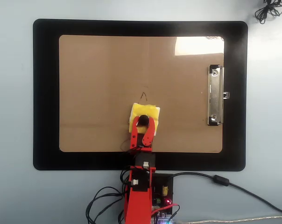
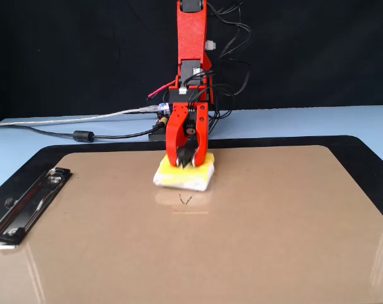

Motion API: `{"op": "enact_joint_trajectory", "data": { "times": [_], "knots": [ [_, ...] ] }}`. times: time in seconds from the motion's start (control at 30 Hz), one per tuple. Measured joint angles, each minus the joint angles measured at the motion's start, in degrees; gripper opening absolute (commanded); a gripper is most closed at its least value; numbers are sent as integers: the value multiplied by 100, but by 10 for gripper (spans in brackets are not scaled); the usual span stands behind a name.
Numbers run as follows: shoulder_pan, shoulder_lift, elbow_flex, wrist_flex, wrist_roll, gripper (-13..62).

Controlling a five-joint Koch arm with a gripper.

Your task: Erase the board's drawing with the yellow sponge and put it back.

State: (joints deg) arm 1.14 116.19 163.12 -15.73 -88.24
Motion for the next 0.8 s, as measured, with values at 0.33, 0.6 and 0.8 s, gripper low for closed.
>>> {"op": "enact_joint_trajectory", "data": {
  "times": [0.33, 0.6, 0.8],
  "knots": [
    [-18, -3085, -3076, -141, 35, -83],
    [-149, -1986, -1090, -870, 26, -83],
    [-396, -1178, -554, -800, 26, -83]
  ]
}}
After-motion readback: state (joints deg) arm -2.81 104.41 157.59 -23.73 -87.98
